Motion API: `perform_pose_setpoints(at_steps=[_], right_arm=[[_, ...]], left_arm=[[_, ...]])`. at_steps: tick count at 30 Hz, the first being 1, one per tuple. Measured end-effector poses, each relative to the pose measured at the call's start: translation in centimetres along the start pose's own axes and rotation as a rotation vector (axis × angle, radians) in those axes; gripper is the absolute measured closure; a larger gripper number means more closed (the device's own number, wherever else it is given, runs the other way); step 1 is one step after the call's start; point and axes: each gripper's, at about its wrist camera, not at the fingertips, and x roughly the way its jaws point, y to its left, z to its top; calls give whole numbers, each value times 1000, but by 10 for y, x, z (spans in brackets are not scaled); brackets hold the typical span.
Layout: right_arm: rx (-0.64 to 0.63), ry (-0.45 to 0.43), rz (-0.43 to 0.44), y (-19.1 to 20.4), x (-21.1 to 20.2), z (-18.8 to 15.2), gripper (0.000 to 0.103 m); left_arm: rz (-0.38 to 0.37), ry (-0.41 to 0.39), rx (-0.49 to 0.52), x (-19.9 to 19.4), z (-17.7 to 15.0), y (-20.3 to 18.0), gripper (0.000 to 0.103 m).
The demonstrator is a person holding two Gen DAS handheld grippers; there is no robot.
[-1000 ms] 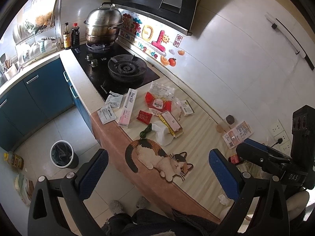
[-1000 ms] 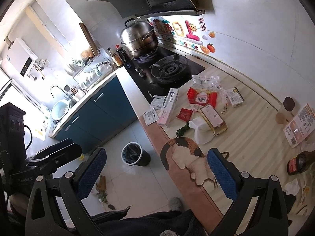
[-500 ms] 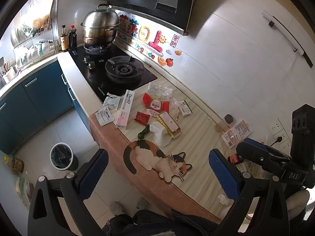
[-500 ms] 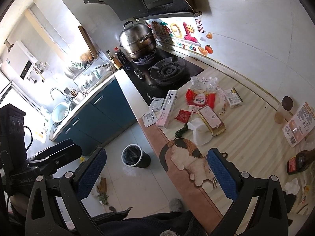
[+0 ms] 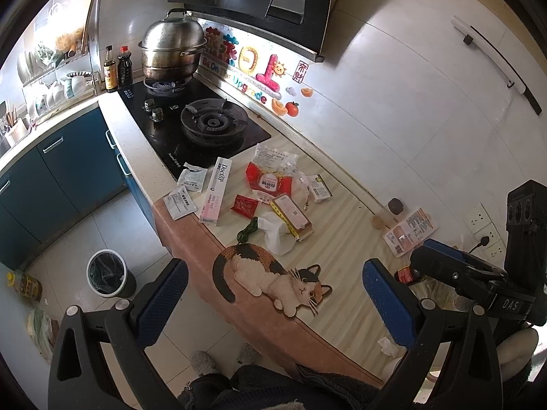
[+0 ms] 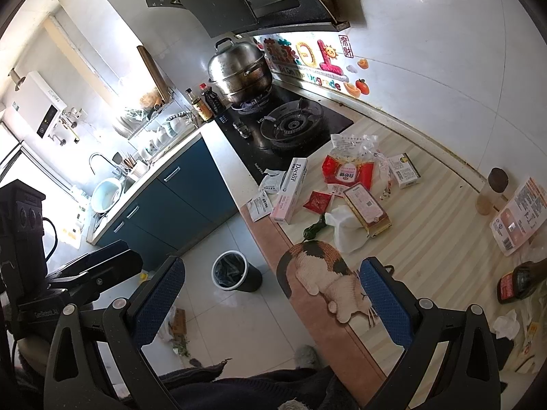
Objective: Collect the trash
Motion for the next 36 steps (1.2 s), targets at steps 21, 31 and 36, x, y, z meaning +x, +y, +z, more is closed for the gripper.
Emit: perform_pose_setpoints(at_steps=[21,31,36], right_arm=[[6,-2,4,0,0,0,0],[47,-14,-24,5,6,0,0],[134,-58,-144,5,35,-1,0]], left_arm=[[-3,1,6,1,-3,-5,0],[8,9,33,13,3,8,0],[302,-58,123,53,21,35,0]])
